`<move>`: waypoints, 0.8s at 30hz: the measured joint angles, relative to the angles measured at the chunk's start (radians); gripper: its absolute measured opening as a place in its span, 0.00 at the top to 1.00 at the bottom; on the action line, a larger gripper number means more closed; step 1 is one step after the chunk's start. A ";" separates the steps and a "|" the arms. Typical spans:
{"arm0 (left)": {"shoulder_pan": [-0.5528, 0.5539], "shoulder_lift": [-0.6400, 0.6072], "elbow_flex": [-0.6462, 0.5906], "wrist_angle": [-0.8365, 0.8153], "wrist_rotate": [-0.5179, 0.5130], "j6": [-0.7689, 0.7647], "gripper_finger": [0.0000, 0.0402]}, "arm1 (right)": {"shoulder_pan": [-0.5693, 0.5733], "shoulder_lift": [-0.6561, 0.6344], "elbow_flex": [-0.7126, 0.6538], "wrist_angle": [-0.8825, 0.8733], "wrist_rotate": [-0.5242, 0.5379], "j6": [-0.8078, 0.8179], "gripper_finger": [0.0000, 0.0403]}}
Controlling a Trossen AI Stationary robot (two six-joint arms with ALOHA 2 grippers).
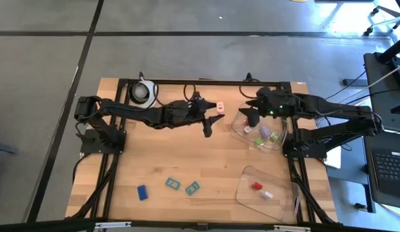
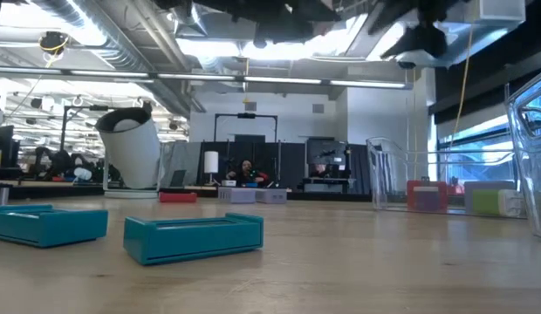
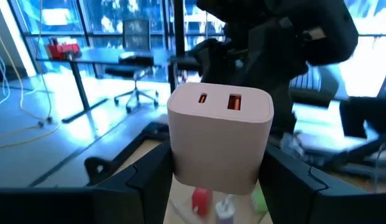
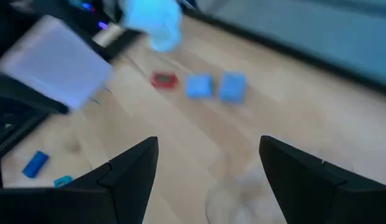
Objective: Pick & Place Office items
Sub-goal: Put the pink charger adapter into the top transparent bin
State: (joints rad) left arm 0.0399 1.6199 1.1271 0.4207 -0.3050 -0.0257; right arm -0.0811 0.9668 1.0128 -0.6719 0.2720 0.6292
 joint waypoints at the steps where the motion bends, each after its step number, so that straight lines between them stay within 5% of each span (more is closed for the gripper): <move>1: 0.000 0.000 0.000 0.012 0.000 -0.011 0.50 | 0.000 0.000 0.005 0.032 -0.012 -0.049 0.30; 12: -0.026 0.000 0.000 0.024 -0.013 -0.066 0.50 | 0.001 0.000 0.007 0.303 -0.348 -0.482 0.30; 18: -0.042 0.000 0.000 0.025 -0.037 -0.068 0.51 | 0.001 0.008 0.007 0.315 -0.330 -0.610 0.30; 24: -0.060 0.000 0.000 0.016 -0.379 -0.013 0.50 | 0.001 0.051 0.008 0.404 -0.141 -0.327 0.30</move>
State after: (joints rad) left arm -0.0200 1.6199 1.1267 0.4364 -0.6839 -0.0382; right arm -0.0803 1.0179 1.0206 -0.2680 0.1306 0.3017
